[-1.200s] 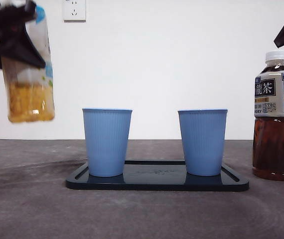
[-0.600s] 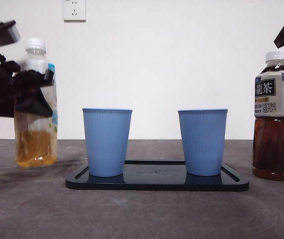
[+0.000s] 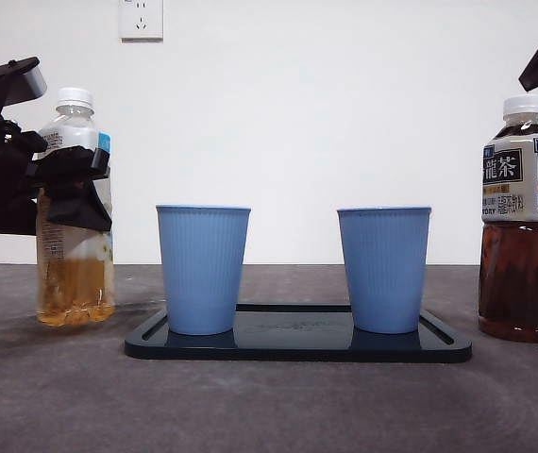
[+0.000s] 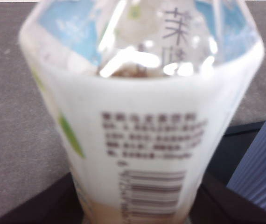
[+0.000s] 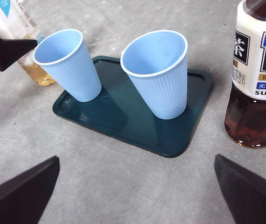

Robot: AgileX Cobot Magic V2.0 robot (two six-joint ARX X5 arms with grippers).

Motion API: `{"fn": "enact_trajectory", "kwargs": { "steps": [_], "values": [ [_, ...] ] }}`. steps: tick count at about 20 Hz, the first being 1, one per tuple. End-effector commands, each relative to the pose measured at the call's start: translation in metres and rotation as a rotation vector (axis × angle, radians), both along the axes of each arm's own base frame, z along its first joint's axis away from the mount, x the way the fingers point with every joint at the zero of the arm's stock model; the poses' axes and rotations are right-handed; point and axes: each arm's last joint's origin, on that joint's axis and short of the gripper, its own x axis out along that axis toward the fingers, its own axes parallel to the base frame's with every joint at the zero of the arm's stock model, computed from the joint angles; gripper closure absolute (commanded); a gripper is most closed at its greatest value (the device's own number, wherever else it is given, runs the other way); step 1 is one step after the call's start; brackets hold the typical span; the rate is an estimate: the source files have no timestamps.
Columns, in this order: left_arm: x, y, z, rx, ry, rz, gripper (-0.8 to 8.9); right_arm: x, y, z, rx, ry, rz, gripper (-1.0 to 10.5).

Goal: Pour the drink into the cup

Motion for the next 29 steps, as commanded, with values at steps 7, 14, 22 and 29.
{"fn": "enact_trajectory", "kwargs": {
  "steps": [7, 14, 22, 29],
  "values": [
    [0.002, -0.001, 0.002, 0.014, 0.008, -0.005, 3.71, 0.0, 0.001, 0.005, 0.001, -0.019, 0.005, 4.0],
    [-0.001, -0.002, -0.002, 0.014, 0.063, -0.004, 2.71, 0.0, 0.001, 0.005, 0.001, -0.019, 0.005, 4.0],
    [-0.026, 0.006, 0.021, 0.028, 0.102, -0.008, 2.41, 0.0, 0.0, 0.005, 0.001, -0.019, 0.003, 4.0],
    [-0.074, 0.022, 0.046, 0.011, 0.187, 0.0, 2.59, 0.0, 0.001, 0.005, 0.027, 0.005, -0.013, 4.0]
  ]
}}
